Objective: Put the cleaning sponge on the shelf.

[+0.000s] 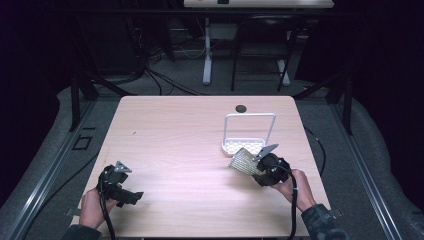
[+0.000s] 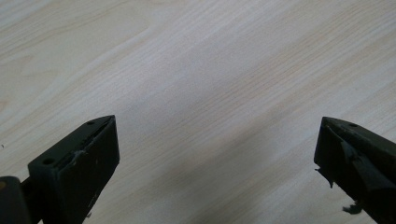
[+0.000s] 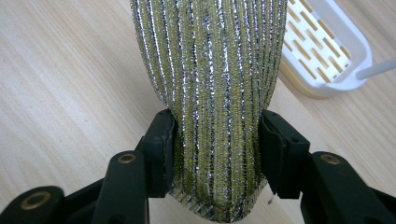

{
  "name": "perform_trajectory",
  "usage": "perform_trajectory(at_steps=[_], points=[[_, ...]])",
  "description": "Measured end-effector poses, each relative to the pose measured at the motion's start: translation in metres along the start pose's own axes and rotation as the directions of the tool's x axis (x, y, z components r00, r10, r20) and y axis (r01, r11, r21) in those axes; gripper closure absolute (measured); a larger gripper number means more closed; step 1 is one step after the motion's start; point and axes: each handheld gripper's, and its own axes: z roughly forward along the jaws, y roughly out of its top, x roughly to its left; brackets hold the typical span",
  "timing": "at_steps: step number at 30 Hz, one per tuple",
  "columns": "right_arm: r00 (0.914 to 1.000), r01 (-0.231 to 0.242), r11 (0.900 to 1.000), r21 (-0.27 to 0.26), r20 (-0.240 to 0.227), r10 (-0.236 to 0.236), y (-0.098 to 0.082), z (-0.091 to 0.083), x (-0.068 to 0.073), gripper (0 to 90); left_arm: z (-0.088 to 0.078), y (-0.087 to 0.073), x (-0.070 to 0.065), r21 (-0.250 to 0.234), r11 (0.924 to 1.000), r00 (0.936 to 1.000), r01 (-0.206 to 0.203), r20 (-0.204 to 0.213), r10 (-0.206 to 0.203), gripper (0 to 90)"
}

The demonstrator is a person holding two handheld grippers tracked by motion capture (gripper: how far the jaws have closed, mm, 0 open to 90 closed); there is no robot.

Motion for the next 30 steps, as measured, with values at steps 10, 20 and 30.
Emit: perform_trajectory(at_steps=[10,20,30], points=[[0.9988,-0.039,0.999,0.007,0.03,0.039,0.001,-0.001,-0.005,50.6,0.001,0.001,-0.003,0.009,0.9999,0.9996,-0.013,-0.023,0.013,0.2],[0.9964,-0.07,0.998,0.001,0.049,0.069,0.005,-0.001,-0.011,50.3,0.002,0.002,-0.003,0.016,0.9998,0.9986,0.011,-0.051,-0.01,1.1],[0.9943,-0.081,0.997,-0.015,0.068,0.082,0.008,0.0,-0.014,50.2,0.002,0.004,-0.005,0.005,0.9999,0.997,0.015,-0.076,-0.015,1.1]])
